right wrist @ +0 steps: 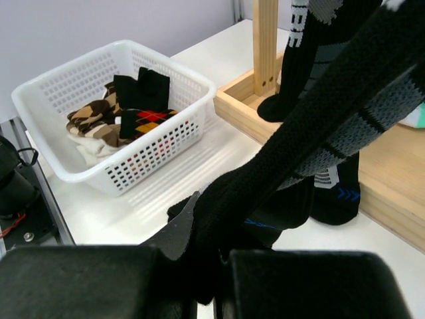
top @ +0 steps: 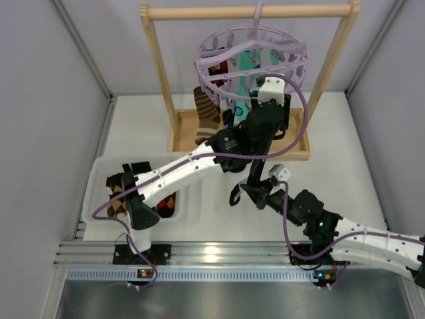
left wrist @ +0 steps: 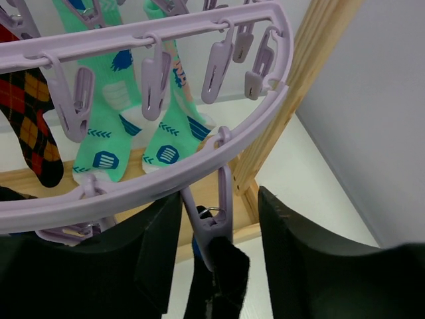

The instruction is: Remove the socks clipped to the hanger

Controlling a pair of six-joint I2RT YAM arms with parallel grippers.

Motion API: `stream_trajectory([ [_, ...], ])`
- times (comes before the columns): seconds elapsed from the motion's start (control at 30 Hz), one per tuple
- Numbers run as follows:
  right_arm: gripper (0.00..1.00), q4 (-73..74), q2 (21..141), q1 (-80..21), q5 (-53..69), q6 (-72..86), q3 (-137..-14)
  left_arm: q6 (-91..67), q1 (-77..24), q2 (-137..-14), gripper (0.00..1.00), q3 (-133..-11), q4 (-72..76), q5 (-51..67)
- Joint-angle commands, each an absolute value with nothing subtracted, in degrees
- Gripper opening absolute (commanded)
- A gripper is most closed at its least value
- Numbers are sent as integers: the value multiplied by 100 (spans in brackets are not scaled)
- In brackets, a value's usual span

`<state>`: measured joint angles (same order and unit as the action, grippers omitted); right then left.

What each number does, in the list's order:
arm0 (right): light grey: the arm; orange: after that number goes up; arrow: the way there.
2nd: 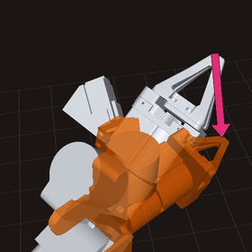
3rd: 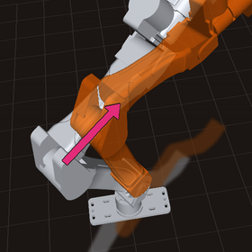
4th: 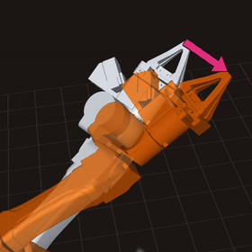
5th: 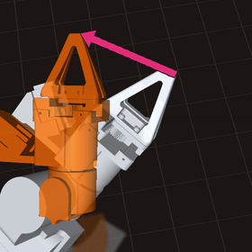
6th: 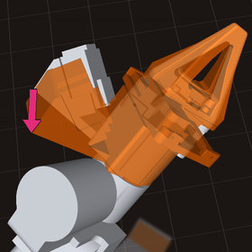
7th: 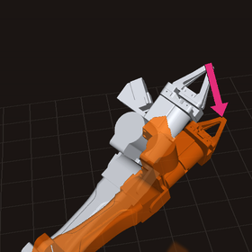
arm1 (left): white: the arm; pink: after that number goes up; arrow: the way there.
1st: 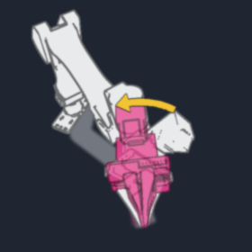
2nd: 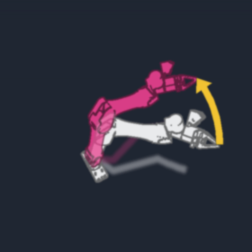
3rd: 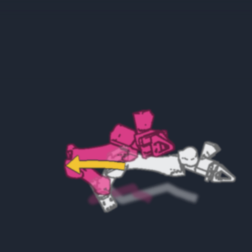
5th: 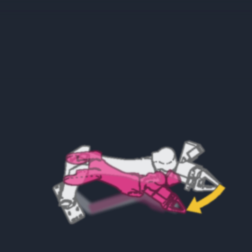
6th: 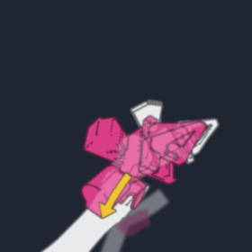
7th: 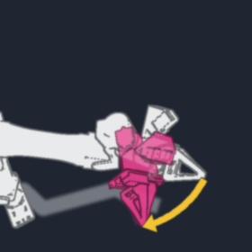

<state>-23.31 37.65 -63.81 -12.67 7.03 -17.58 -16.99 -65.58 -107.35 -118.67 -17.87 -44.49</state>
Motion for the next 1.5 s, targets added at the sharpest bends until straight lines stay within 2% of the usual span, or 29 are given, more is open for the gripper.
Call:
stream_trajectory([
  [0.0,0,-2654,3692,-6521,-1309,615,-1723,-1564,-6381,-10775,51,-11892,-1151,-4615],
  [0.07,0,-2646,3639,-6521,-1318,615,-1723,-1573,-6346,-10784,40,-11883,-1143,-4588],
  [0.17,0,-2593,3569,-6521,-1336,589,-1723,-1573,-6328,-10784,32,-11892,-1090,-4526],
  [0.27,0,-2558,3551,-6530,-1362,589,-1705,-1556,-6328,-10793,17,-11900,-1055,-4465],
  [0.33,0,-2558,3507,-6530,-1397,598,-1661,-1547,-6328,-10793,11,-11892,-1055,-4439],
  [0.4,0,-2549,3437,-6530,-1459,615,-1591,-1556,-6328,-10784,1,-11900,-1046,-4447],
  [0.8,0,-2365,2734,-6530,-1644,984,-1064,-1626,-6258,-10591,0,-11777,-888,-4245],
  [1.23,0,-2224,3340,-6565,-1951,1582,-967,-1565,-6205,-10538,0,-11979,-896,-4386],
  [1.47,0,-1978,2779,-6601,-2241,1749,-817,-1564,-6196,-10441,0,-11918,-897,-4395],
])
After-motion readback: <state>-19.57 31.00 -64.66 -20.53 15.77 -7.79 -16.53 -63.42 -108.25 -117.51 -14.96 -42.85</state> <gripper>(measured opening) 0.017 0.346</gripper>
